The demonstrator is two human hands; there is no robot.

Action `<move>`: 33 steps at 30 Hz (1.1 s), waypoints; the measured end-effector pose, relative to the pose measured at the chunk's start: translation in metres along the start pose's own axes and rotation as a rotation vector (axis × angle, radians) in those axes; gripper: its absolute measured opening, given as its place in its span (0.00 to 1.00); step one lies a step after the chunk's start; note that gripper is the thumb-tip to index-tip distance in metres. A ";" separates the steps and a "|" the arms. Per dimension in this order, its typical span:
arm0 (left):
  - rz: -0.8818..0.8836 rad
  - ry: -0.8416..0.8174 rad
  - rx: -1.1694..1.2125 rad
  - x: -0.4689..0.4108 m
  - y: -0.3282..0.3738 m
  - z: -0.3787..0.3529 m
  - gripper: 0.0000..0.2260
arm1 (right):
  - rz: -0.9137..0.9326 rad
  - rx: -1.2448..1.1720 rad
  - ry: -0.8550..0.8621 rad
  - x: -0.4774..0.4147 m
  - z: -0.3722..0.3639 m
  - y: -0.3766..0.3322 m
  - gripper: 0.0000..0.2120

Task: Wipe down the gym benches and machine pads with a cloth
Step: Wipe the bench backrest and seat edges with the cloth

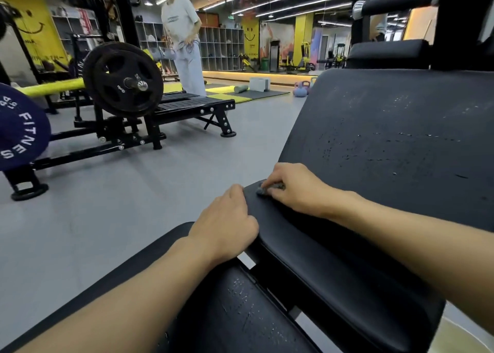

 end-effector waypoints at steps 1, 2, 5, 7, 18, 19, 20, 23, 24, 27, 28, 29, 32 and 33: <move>0.005 -0.007 0.006 0.000 0.000 0.000 0.10 | -0.034 0.001 0.025 -0.006 0.003 0.007 0.10; 0.012 -0.013 0.010 0.001 0.000 0.000 0.11 | -0.081 0.005 0.052 -0.013 0.005 0.015 0.11; 0.010 -0.022 0.025 0.003 -0.001 0.001 0.12 | -0.148 0.053 0.069 -0.020 0.003 0.019 0.14; -0.002 -0.025 0.030 0.003 0.001 0.001 0.13 | -0.071 0.046 0.049 -0.008 0.001 0.012 0.13; 0.001 -0.010 0.043 0.002 -0.002 0.002 0.15 | -0.064 -0.031 -0.019 -0.012 -0.001 0.000 0.13; -0.006 -0.004 0.045 0.001 -0.002 0.003 0.15 | -0.022 -0.040 -0.050 -0.003 0.000 -0.005 0.12; -0.013 -0.001 0.046 0.001 -0.001 0.002 0.15 | 0.002 -0.042 -0.073 0.005 0.001 -0.008 0.11; -0.005 0.012 0.049 0.000 -0.002 0.004 0.17 | -0.013 -0.019 -0.056 -0.006 0.003 -0.005 0.14; 0.000 0.015 0.052 0.001 -0.002 0.004 0.17 | -0.046 -0.014 -0.040 -0.016 0.002 -0.003 0.15; 0.010 0.034 0.091 0.003 -0.005 0.006 0.16 | -0.089 -0.003 -0.010 -0.026 -0.001 -0.004 0.14; 0.014 0.046 0.116 0.003 -0.006 0.008 0.16 | -0.071 -0.012 -0.021 -0.021 -0.002 -0.004 0.14; 0.014 0.064 0.140 0.002 -0.007 0.009 0.15 | -0.042 -0.035 -0.047 -0.012 -0.002 -0.004 0.13; 0.006 0.090 0.177 0.000 -0.008 0.010 0.15 | 0.026 -0.069 -0.128 0.009 0.001 -0.004 0.14; 0.005 0.091 0.183 -0.001 -0.008 0.010 0.15 | 0.035 -0.067 -0.121 0.007 0.001 -0.004 0.15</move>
Point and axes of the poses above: each hand's wrist, its own x-axis away from the middle knuckle, its own z-axis out of the back of the hand, y = z × x, the point moved 9 cm from there along -x, towards the middle knuckle, and after that the axes turned 5 degrees about x, right-handed, at the moved point
